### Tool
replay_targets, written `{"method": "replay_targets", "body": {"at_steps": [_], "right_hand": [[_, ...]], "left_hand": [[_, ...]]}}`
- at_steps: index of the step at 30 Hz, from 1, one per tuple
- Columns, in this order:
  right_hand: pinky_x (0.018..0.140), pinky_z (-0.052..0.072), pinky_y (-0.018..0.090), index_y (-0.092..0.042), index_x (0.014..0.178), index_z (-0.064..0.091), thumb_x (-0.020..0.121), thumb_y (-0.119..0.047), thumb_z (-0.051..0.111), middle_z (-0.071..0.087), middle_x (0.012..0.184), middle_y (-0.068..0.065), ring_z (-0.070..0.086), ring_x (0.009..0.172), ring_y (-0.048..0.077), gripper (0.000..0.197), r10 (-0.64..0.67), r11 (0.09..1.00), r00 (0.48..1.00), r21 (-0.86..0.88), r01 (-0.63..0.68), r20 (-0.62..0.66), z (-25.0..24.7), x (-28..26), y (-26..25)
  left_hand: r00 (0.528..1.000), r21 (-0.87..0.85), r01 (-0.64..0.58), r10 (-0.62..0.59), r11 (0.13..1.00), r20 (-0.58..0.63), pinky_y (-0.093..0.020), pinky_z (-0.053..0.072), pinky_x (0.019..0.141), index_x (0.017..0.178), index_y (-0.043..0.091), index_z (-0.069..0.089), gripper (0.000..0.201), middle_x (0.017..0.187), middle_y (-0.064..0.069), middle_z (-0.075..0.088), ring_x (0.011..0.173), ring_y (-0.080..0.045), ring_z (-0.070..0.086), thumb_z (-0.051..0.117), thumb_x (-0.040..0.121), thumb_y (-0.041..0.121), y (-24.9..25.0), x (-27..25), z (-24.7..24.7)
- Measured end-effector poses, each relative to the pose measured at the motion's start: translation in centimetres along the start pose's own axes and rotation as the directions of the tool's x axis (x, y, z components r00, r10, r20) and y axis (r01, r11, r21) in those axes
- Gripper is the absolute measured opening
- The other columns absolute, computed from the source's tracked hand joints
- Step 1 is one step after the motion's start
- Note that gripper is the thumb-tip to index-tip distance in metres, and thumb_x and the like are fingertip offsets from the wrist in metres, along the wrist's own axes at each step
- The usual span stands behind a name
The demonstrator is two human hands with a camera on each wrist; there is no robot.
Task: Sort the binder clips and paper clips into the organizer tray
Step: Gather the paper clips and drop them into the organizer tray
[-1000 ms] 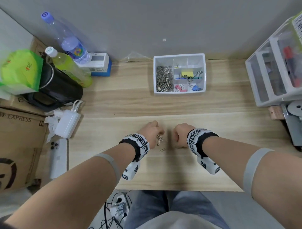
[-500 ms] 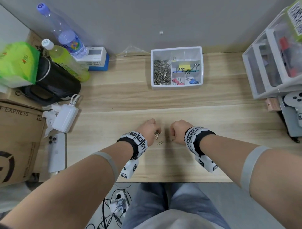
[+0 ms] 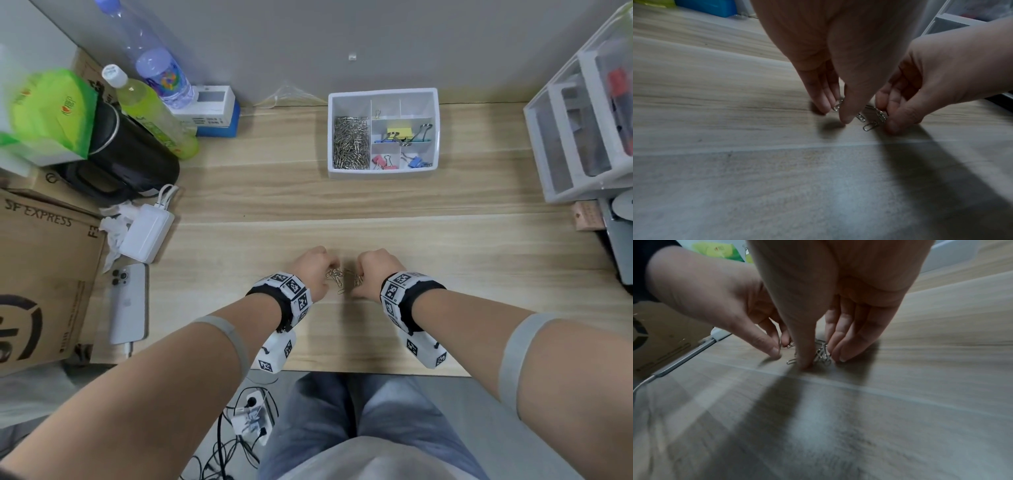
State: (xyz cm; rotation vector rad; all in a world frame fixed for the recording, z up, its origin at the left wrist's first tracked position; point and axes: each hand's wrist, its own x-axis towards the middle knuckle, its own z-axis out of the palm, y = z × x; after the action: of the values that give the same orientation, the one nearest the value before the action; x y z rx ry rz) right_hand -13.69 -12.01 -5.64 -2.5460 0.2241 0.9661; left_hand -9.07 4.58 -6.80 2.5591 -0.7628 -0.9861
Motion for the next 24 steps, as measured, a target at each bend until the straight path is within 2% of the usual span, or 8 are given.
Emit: {"method": "replay_targets", "body": {"at_steps": [3, 6, 12, 18, 21, 24], "right_hand": [[0.077, 0.056, 0.032, -0.016, 0.093, 0.067, 0.075, -0.023, 0.074, 0.065, 0.096, 0.008, 0.065, 0.085, 0.028, 0.021, -0.014, 1.000, 1.000, 0.016, 0.014, -0.011, 0.37, 0.41, -0.03], [0.077, 0.056, 0.030, -0.023, 0.085, 0.066, 0.075, -0.021, 0.073, 0.067, 0.095, 0.003, 0.065, 0.083, 0.025, 0.012, -0.023, 0.999, 1.000, 0.033, 0.023, -0.007, 0.54, 0.57, -0.09], [0.076, 0.056, 0.030, -0.027, 0.077, 0.063, 0.074, -0.021, 0.070, 0.067, 0.093, 0.001, 0.065, 0.081, 0.023, 0.010, -0.036, 0.999, 0.999, 0.034, 0.037, -0.019, 0.63, 0.56, -0.06], [0.084, 0.056, 0.033, -0.024, 0.093, 0.071, 0.081, -0.013, 0.064, 0.069, 0.097, 0.003, 0.066, 0.088, 0.025, 0.017, -0.059, 0.997, 0.998, 0.051, 0.060, -0.013, 0.40, 0.51, -0.32], [0.084, 0.056, 0.034, -0.023, 0.092, 0.073, 0.081, -0.012, 0.063, 0.070, 0.094, 0.004, 0.066, 0.088, 0.026, 0.019, -0.098, 0.994, 0.995, 0.048, 0.097, 0.013, 0.45, 0.66, -0.55], [0.078, 0.057, 0.033, -0.020, 0.087, 0.072, 0.076, -0.015, 0.063, 0.070, 0.086, 0.004, 0.067, 0.085, 0.026, 0.015, -0.127, 0.991, 0.992, 0.045, 0.127, 0.004, 0.58, 0.49, -0.72]], "left_hand": [[1.000, -0.005, 0.007, -0.008, 1.000, -0.009, -0.038, 0.050, 0.085, 0.114, 0.012, 0.061, 0.044, 0.104, -0.006, 0.051, 0.093, -0.025, 0.055, 0.069, 0.071, 0.008, -0.14, -0.11, 0.22], [1.000, -0.008, 0.021, -0.021, 1.000, -0.014, -0.037, 0.050, 0.085, 0.117, 0.012, 0.059, 0.048, 0.105, -0.006, 0.050, 0.095, -0.025, 0.055, 0.072, 0.070, 0.011, -0.16, -0.22, 0.45], [0.999, -0.022, 0.032, -0.032, 0.999, -0.003, -0.038, 0.051, 0.085, 0.117, 0.014, 0.057, 0.052, 0.105, -0.004, 0.049, 0.096, -0.025, 0.055, 0.075, 0.067, 0.013, -0.14, -0.31, 0.27], [0.999, -0.014, 0.048, -0.048, 0.999, -0.002, -0.038, 0.051, 0.085, 0.118, 0.011, 0.058, 0.050, 0.106, -0.007, 0.053, 0.095, -0.026, 0.057, 0.072, 0.070, 0.011, 0.06, -0.38, -0.02], [0.998, -0.009, 0.061, -0.061, 0.998, 0.003, -0.038, 0.052, 0.086, 0.118, 0.008, 0.059, 0.047, 0.107, -0.009, 0.058, 0.097, -0.027, 0.058, 0.069, 0.072, 0.009, 0.35, -0.27, -0.07], [0.998, -0.053, 0.058, -0.058, 0.997, 0.001, -0.038, 0.054, 0.082, 0.116, 0.009, 0.060, 0.045, 0.101, -0.008, 0.062, 0.092, -0.026, 0.060, 0.067, 0.072, 0.007, 0.74, -0.32, -0.08]]}}
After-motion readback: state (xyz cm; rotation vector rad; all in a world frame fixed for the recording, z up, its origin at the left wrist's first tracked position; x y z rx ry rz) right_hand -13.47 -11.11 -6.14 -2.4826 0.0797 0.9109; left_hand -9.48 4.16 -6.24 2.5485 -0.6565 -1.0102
